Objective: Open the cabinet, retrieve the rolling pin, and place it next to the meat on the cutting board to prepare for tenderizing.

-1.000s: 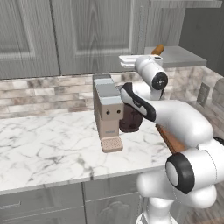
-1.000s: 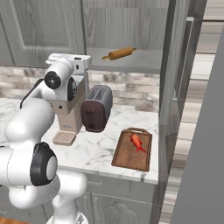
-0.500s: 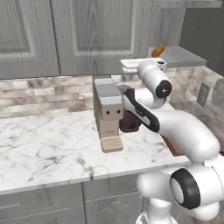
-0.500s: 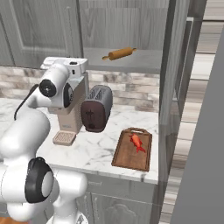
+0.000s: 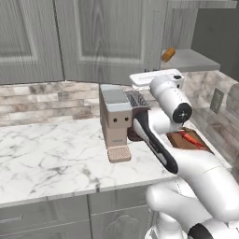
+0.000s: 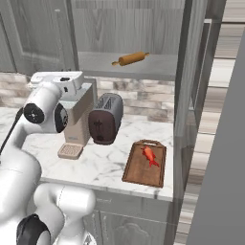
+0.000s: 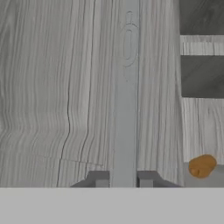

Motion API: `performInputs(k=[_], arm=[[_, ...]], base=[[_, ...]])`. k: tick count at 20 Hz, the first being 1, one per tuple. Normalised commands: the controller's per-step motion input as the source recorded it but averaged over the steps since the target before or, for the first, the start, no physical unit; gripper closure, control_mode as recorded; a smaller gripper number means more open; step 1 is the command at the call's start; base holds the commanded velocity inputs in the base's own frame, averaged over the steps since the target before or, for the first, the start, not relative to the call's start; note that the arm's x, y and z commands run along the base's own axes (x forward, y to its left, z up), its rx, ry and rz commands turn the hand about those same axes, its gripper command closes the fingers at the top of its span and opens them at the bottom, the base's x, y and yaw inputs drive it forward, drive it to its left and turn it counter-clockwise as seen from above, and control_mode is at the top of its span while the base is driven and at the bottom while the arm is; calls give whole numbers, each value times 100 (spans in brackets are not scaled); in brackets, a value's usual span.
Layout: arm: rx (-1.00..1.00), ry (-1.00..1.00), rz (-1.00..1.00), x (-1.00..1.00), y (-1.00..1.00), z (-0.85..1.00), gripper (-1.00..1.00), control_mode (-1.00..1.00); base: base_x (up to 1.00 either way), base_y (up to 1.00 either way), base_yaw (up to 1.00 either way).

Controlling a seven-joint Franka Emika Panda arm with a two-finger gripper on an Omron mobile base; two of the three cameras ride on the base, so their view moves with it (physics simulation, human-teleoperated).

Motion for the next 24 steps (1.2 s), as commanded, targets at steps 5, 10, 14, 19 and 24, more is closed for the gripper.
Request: performInputs(k=[5,10,14,19,24], arm=[[-5,0,0,-86,53,0,100,-100],[-7,0,0,-72,68,0,100,-100],[-6,2,3,-35,29,-3,-100,-100],[6,-3,5,-23,0,0,-100,-100],[8,-5,8,-56,-10,0,-100,-100]], base=[[0,0,0],[0,0,0],[0,0,0],[0,0,0],[0,0,0]])
